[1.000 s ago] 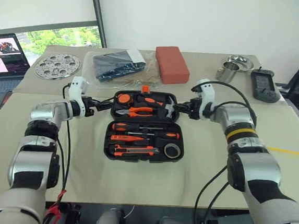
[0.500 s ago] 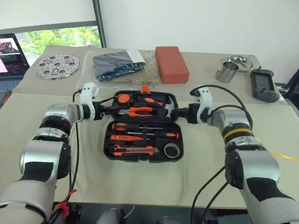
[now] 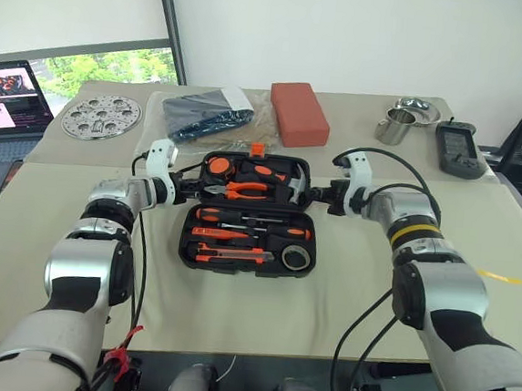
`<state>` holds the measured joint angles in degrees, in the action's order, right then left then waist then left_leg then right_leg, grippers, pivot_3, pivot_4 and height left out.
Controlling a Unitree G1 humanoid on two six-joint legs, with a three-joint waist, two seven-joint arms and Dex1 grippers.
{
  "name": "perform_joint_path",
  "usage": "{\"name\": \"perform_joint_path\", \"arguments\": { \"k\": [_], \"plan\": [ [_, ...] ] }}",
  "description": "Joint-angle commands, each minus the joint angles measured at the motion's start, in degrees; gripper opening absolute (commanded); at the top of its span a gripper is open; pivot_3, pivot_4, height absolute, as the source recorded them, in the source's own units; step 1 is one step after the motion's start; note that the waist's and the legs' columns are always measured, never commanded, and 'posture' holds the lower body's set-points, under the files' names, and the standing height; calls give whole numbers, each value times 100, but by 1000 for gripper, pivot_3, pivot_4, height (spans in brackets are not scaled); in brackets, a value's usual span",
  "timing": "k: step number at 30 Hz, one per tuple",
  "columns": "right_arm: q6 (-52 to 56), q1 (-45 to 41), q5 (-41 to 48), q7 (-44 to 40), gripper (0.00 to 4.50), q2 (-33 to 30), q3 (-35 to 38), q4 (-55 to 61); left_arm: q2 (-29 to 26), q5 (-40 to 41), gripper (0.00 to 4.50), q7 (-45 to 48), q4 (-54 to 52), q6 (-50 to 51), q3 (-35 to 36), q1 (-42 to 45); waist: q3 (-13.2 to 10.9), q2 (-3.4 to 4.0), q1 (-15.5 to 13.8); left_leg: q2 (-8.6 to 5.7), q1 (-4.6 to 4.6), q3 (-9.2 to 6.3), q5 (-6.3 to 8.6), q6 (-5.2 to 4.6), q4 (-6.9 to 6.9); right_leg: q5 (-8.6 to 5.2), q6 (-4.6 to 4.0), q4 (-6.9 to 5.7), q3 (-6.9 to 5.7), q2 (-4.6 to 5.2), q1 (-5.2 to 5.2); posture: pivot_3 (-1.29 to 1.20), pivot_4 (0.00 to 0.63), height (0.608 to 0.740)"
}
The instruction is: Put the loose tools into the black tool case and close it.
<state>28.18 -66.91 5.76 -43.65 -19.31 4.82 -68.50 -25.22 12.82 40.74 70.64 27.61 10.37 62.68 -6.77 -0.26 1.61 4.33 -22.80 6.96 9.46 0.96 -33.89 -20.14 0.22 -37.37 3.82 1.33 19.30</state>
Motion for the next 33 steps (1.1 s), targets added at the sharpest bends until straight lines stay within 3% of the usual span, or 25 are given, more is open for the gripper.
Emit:
{"name": "perform_joint_path", "arguments": {
  "k": [1,8,15,20,29,33],
  "plan": [
    [-448,41,59,-189,0,57,35,285,-9,9,19,446,-292,-588,52,-79,0,0,7,0,0,0,0,0,0,0,0,-1,0,0,0,0,150,740],
    [-1606,843,197,-1065,0,-60,-47,1435,-196,8,19,1815,-1508,-1812,-182,-950,0,0,27,-1,-9,8,-4,7,0,0,0,-25,-2,-1,3,0,150,740],
    [-3052,2199,464,-1654,0,-83,-85,3231,-290,-96,19,2279,-2461,-4137,-181,-1891,0,0,-16,13,-18,15,-4,7,4,0,1,-9,-3,-3,2,0,150,740],
    [-4470,2869,341,-1663,0,-158,-166,3748,-451,-561,19,2276,-2208,-5883,-425,-2141,-1,0,-40,21,-30,15,-2,3,6,0,1,27,4,-11,1,0,150,740],
    [-7573,3612,-170,-1829,0,-827,-540,3259,-1020,-1708,19,1517,-1005,-8879,-974,-2152,-1,-1,-80,18,-5,19,38,-63,3,0,1,48,17,1,-15,0,150,740],
    [-8810,3677,-343,-1990,0,-1292,-839,2816,-1640,-3086,19,618,-633,-10148,-1552,-2040,-2,-3,-74,20,18,33,46,-76,3,0,1,53,27,5,-33,0,150,740]
  ]
}}
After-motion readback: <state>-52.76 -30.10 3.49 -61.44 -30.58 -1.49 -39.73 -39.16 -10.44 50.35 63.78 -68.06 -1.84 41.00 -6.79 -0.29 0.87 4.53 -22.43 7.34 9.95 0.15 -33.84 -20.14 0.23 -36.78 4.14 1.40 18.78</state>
